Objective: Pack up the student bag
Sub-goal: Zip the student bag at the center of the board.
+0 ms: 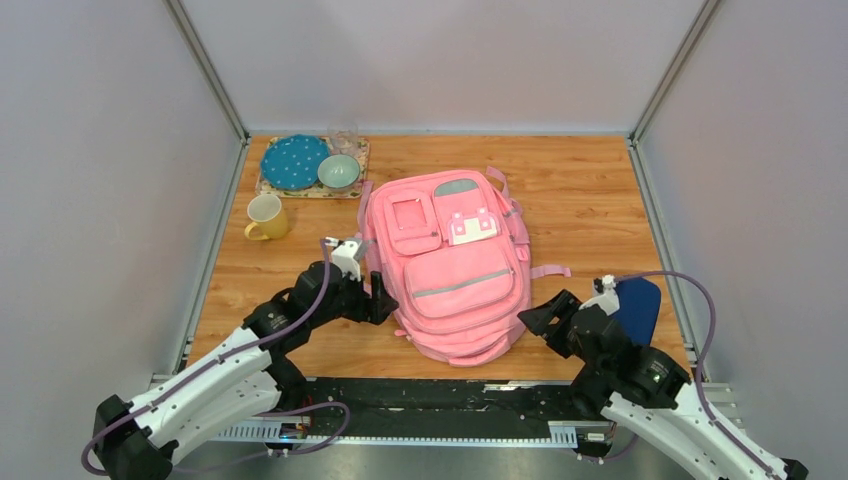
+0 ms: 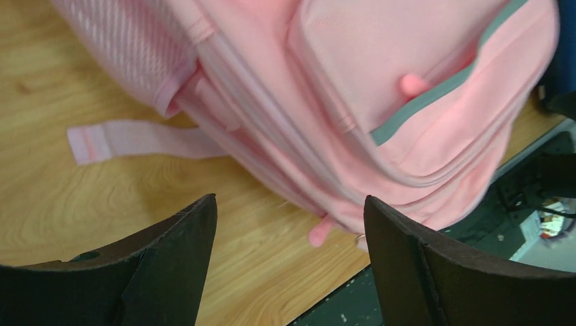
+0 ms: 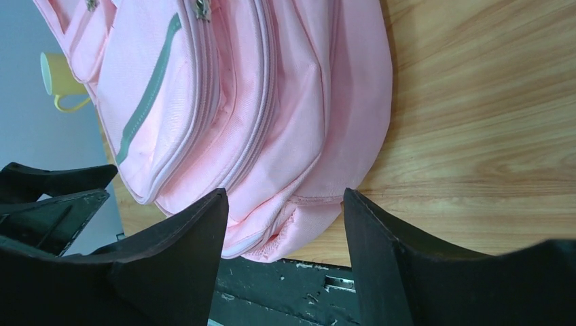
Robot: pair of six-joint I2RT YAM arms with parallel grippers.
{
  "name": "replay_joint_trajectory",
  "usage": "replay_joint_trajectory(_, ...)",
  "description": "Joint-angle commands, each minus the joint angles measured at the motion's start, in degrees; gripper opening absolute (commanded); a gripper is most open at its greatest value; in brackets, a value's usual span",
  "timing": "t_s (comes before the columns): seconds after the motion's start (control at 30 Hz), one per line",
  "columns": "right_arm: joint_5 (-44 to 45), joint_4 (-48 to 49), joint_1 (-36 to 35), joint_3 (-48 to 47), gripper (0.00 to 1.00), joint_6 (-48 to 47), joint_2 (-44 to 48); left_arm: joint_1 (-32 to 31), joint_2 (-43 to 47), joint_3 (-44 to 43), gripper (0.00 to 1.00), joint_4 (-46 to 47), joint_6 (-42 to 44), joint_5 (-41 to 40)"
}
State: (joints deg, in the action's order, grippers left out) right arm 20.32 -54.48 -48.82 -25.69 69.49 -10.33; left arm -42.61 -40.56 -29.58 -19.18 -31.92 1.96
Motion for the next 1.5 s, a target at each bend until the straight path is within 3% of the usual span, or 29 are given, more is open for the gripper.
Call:
replay_joint_trajectory(0.0, -4.8, 6.9, -0.1, 2.3, 0.66, -0.5, -2.1, 0.1, 0.6, 3.3, 0.85, -1.1, -3.4, -2.7)
replay_joint_trajectory(0.27, -5.4, 6.1, -0.1, 1.0, 0.66, -1.5, -1.5, 0.4, 0.0, 10.9, 0.86, 11.9, -8.0, 0.0)
replay_joint_trajectory(0.53, -6.2, 5.1, -0.2, 2.4, 0.66, 0.0, 1.8, 2.6, -1.8, 14.7, 0.83, 18.1, -11.5, -0.7)
replay_joint_trajectory(0.77, -6.3, 5.3, -0.1, 0.7, 0.66, -0.1, 1.5, 5.5, -4.9, 18.2, 0.69, 26.7, -16.3, 1.0)
replay_joint_trajectory(0.87, -6.3, 4.8, -0.1, -0.4, 0.66, -0.5, 1.0, 5.7, -6.4, 18.4, 0.68, 27.6, -17.6, 1.4)
replay_joint_trajectory(0.97, -6.3, 4.6, -0.1, -0.6, 0.66, -0.5, 1.1, 5.8, -6.2, 19.2, 0.6, 27.4, -20.1, 0.2)
replay_joint_trajectory(1.17, -6.1, 4.3, -0.1, -0.3, 0.66, -0.2, 1.7, 5.7, 0.7, 22.0, 0.58, 21.6, -22.7, -4.8)
replay_joint_trajectory(1.3, -6.1, 4.2, -0.1, -0.3, 0.66, -0.1, 2.1, 5.8, 5.6, 22.6, 0.63, 16.3, -22.4, -8.8)
replay_joint_trajectory(1.47, -6.3, 4.3, -0.1, -0.7, 0.66, -0.1, 1.8, 5.8, 2.7, 22.6, 0.66, 18.8, -22.4, -8.5)
